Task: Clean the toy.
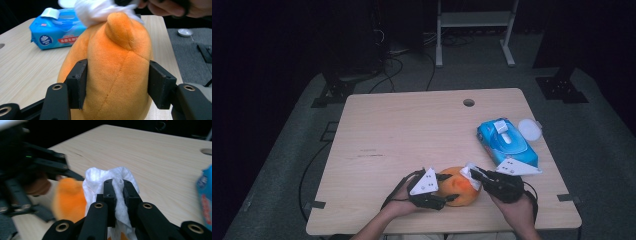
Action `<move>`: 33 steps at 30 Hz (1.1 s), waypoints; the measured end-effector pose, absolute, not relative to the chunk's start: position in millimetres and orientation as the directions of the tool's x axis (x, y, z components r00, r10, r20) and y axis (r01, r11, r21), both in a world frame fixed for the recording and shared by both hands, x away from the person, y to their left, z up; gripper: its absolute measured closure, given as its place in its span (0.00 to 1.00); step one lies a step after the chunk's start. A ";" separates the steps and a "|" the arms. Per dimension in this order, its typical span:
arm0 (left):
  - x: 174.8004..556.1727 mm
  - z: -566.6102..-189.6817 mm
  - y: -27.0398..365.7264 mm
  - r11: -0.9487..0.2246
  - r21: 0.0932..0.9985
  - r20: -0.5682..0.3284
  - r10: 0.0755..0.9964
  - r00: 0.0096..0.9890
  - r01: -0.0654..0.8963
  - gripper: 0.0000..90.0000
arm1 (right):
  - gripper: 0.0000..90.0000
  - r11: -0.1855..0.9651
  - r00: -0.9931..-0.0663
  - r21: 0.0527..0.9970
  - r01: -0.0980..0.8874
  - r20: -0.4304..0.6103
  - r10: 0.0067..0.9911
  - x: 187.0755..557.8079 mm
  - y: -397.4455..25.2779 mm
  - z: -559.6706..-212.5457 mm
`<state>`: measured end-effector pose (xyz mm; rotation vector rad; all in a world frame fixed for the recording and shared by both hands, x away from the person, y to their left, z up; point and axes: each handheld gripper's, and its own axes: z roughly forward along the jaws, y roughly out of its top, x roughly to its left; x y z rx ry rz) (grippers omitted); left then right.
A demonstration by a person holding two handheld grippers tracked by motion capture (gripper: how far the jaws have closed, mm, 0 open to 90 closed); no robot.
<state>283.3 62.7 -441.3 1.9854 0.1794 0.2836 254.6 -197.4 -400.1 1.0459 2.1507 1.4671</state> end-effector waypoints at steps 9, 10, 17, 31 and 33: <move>289.6 -442.1 65.4 -0.395 0.918 0.081 0.275 0.958 0.036 0.45 | 0.92 0.176 -0.627 0.900 0.400 0.129 0.769 264.1 -207.0 -413.7; 290.9 -442.5 66.3 -0.385 0.922 0.067 0.279 0.958 0.048 0.45 | 0.92 0.158 -0.618 0.898 0.411 0.147 0.772 265.9 -209.6 -415.3; 295.5 -442.3 71.1 -0.372 0.925 0.034 0.297 0.954 0.083 0.44 | 0.92 0.145 -0.607 0.900 0.411 0.152 0.780 262.1 -206.2 -412.7; 304.1 -444.1 75.1 -0.322 0.932 -0.048 0.342 0.939 0.165 0.44 | 0.92 0.160 -0.618 0.910 0.383 0.125 0.776 262.2 -204.7 -416.8; 304.3 -444.1 74.5 -0.321 0.932 -0.052 0.342 0.938 0.168 0.44 | 0.92 0.150 -0.605 0.904 0.399 0.137 0.784 266.7 -208.6 -420.3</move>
